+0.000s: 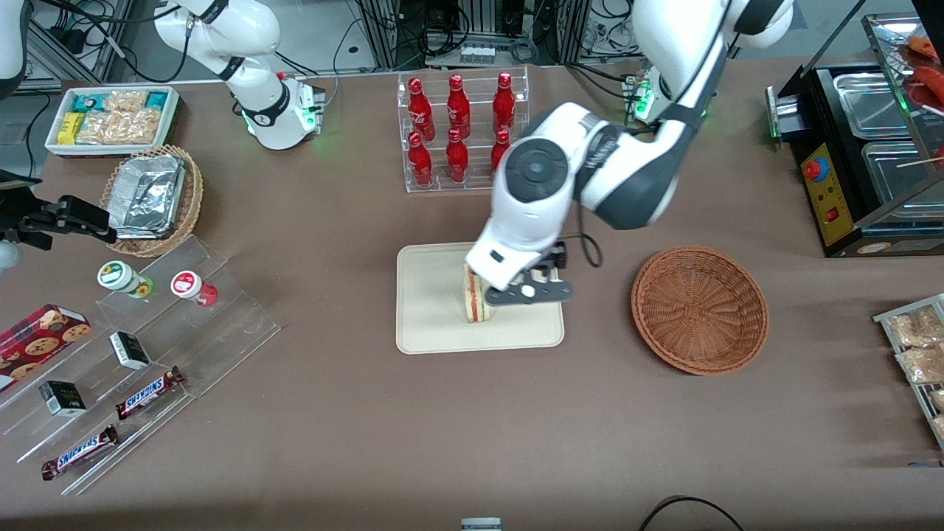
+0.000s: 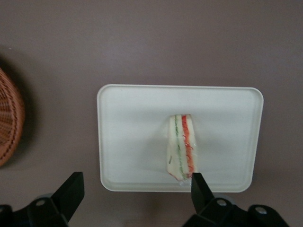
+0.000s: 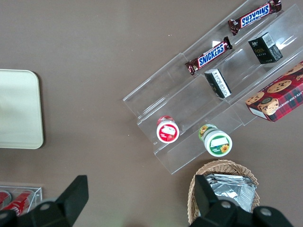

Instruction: Place sandwich from basket to tray

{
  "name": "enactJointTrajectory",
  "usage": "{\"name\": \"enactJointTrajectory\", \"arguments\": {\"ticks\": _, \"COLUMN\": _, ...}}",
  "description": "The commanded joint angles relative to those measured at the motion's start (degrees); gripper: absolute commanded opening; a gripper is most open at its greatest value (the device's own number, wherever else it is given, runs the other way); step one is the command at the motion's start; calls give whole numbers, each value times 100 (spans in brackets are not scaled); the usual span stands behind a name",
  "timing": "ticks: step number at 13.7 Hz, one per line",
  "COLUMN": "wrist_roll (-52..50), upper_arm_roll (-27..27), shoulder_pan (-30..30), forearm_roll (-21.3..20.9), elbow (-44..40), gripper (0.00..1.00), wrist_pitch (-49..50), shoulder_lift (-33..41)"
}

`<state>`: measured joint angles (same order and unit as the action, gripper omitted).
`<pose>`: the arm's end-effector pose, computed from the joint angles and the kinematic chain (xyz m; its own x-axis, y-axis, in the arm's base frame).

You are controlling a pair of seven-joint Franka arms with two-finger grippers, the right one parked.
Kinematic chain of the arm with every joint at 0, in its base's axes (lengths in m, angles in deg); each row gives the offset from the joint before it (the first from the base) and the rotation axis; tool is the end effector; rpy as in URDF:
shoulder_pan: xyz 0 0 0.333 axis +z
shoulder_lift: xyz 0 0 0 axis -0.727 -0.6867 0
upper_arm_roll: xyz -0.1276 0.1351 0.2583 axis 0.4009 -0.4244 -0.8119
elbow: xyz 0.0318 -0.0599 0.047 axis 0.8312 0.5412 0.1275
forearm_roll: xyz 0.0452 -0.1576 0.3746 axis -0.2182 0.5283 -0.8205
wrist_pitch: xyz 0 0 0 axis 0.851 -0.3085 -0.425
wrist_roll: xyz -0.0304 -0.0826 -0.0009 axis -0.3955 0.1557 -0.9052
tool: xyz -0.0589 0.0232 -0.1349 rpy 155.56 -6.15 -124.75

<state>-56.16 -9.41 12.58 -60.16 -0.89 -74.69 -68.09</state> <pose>0.5871 -0.4377 0.4132 0.9969 0.0606 -0.0498 0.0614 -0.9980 0.0138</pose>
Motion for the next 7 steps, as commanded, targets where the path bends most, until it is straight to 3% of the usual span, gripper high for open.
{"name": "enactJointTrajectory", "arguments": {"ticks": 1, "wrist_roll": 664, "upper_arm_roll": 5, "shoulder_pan": 363, "forearm_roll": -5, "elbow": 643, "gripper": 100, "wrist_pitch": -30, "shoulder_lift": 510}}
{"name": "enactJointTrajectory", "arguments": {"ticks": 4, "wrist_roll": 1070, "upper_arm_roll": 14, "shoulder_pan": 767, "forearm_roll": 12, "elbow": 1021, "gripper": 100, "wrist_pitch": 31, "shoulder_lift": 889}}
{"name": "enactJointTrajectory", "arguments": {"ticks": 7, "wrist_roll": 1991, "upper_arm_roll": 14, "shoulder_pan": 1381, "forearm_roll": 65, "elbow": 1915, "gripper": 100, "wrist_pitch": 22, "shoulder_lift": 1625}}
